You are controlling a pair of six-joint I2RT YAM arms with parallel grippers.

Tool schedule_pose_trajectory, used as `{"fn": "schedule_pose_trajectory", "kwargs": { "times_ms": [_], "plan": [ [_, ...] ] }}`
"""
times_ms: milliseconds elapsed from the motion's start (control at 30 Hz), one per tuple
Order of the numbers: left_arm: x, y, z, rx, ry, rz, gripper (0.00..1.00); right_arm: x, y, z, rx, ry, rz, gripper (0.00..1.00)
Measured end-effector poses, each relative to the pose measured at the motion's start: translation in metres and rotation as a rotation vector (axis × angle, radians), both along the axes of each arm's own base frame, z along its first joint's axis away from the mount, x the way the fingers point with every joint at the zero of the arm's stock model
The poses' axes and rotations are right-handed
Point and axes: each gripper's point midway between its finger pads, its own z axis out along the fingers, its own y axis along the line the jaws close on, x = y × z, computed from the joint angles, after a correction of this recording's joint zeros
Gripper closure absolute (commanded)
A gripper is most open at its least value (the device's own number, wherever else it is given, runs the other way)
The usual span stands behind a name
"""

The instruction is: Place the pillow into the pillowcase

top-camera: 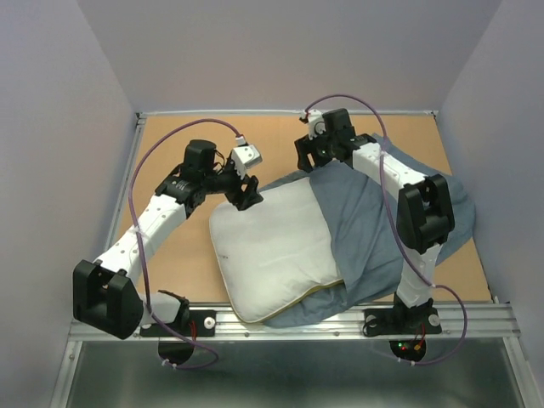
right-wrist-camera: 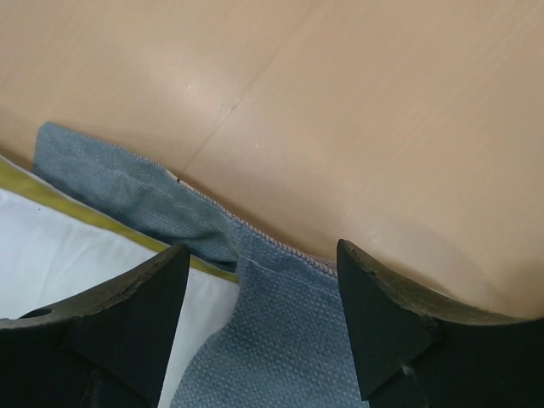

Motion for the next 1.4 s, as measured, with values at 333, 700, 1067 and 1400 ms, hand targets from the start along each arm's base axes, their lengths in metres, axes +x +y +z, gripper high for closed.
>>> {"fn": "schedule_pose_trajectory", "kwargs": {
  "times_ms": [333, 700, 1067, 1400],
  "plan": [
    [0.012, 0.025, -0.053, 0.073, 0.147, 0.074, 0.13, -0.011, 0.030, -0.068, -0.104, 0.065, 0.178, 0.23],
    [0.059, 0.047, -0.133, 0.237, 0.251, 0.065, 0.05, -0.003, 0.035, -0.082, -0.129, 0.073, 0.222, 0.99],
    [0.041, 0.014, -0.142, 0.200, 0.292, -0.202, 1.00, -0.010, 0.059, -0.050, 0.030, 0.147, 0.191, 0.99],
    [0.051, -0.072, -0.046, -0.018, -0.001, -0.233, 1.00, -0.032, 0.137, 0.028, 0.292, 0.234, 0.106, 0.99]
  ]
}}
